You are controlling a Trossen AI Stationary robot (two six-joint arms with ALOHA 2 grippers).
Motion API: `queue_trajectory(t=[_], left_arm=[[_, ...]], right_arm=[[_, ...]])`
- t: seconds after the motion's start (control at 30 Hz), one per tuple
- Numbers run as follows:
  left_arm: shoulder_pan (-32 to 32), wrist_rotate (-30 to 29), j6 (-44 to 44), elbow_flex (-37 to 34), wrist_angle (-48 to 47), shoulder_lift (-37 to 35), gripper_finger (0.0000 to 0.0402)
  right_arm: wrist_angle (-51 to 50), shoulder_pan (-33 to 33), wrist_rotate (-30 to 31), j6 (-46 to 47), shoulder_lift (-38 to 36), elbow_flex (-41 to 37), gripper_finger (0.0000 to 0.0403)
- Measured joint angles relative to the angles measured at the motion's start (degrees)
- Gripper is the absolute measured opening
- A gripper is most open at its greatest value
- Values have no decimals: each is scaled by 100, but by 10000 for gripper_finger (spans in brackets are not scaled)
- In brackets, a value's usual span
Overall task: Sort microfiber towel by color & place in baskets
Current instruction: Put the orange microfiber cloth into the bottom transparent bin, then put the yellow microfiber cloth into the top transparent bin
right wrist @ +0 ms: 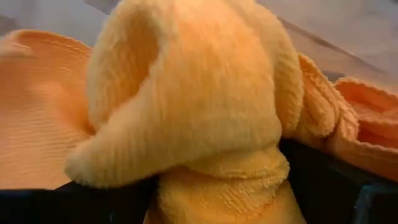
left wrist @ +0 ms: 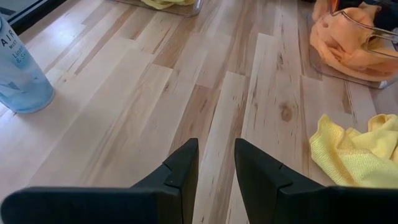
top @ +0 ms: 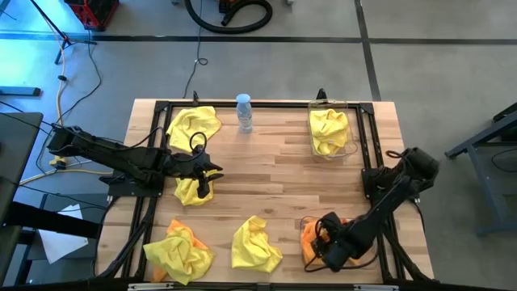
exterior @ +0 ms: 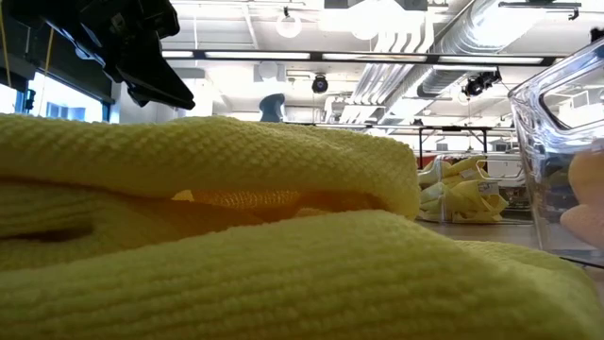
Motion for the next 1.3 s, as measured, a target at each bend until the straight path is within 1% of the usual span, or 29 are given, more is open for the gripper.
queue_trajectory(t=[0.1,0.2,0.3,0.4,0.47,0.57,0.67,0.73,0.83,0.93,1.0,1.1,1.3], left_arm=[[0,0,-2,0,0,0,90],[0,0,-3,0,0,0,90],[0,0,-2,0,0,0,90],[0,0,-2,0,0,0,90],[0,0,-2,0,0,0,90],[0,0,-2,0,0,0,90],[0,-1,-2,0,0,0,90],[0,0,-2,0,0,0,90],[0,0,0,0,2,0,90],[0,0,0,0,0,0,90],[0,0,0,0,0,0,90],[0,-1,0,0,0,0,90],[0,0,0,0,2,0,90]], right_arm=[[-146,-39,-16,-33,20,110,323],[-568,-22,98,-73,-51,407,323],[-1314,27,134,-48,-114,895,323],[-2272,96,225,-46,-114,1512,323],[-2790,147,541,-206,-116,1880,323],[-3164,223,1286,-311,-122,2347,323],[-3165,254,1940,-470,-122,2595,323],[-3088,246,2210,-772,-126,2636,323],[-2954,170,2577,-1098,-125,2538,323],[-2692,-59,2934,-1729,-122,2344,323],[-2485,-282,2995,-2416,-120,2258,323],[-2086,-653,2839,-3456,-109,2195,323],[-949,-1361,2637,-5462,-75,2131,323]])
